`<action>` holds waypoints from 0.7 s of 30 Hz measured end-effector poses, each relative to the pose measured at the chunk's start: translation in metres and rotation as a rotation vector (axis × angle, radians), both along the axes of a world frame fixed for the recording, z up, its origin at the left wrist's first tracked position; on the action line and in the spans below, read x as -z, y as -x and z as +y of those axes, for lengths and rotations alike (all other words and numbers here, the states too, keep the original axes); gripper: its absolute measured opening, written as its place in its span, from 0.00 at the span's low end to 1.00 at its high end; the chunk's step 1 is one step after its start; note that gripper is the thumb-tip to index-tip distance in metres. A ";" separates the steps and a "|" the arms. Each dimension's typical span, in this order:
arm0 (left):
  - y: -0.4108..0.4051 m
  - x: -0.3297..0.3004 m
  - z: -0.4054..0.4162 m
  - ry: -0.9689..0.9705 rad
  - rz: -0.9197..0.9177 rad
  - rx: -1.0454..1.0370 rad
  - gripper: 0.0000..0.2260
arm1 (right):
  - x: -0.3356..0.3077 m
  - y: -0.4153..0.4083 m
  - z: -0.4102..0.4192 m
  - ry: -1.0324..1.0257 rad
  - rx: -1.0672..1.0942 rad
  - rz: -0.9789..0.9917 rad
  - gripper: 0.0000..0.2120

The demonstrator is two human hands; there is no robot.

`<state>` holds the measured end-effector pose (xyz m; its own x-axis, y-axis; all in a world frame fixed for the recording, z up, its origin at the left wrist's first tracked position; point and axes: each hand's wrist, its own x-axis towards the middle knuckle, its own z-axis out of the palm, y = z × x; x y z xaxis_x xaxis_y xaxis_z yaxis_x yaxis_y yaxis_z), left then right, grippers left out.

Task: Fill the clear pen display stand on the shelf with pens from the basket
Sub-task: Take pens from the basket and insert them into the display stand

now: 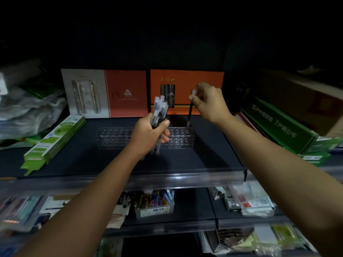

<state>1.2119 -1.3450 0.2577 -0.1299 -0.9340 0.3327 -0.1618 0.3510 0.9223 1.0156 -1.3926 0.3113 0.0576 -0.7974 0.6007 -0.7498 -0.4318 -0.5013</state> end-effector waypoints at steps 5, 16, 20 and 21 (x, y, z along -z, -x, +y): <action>-0.001 0.000 -0.001 -0.016 0.002 -0.009 0.05 | 0.002 0.001 -0.004 -0.077 -0.030 0.060 0.05; -0.005 0.004 0.001 -0.030 -0.003 0.004 0.03 | 0.015 0.002 -0.011 -0.311 -0.011 0.051 0.05; -0.008 0.004 0.001 -0.030 0.003 -0.003 0.04 | 0.010 0.002 -0.012 -0.289 -0.009 0.063 0.06; -0.008 0.003 0.000 -0.027 0.003 -0.009 0.04 | 0.007 0.001 -0.011 -0.269 -0.009 0.066 0.07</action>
<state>1.2203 -1.3446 0.2544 -0.1204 -0.9439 0.3075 -0.1620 0.3242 0.9320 1.0148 -1.4038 0.3039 0.0972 -0.9270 0.3623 -0.7814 -0.2965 -0.5490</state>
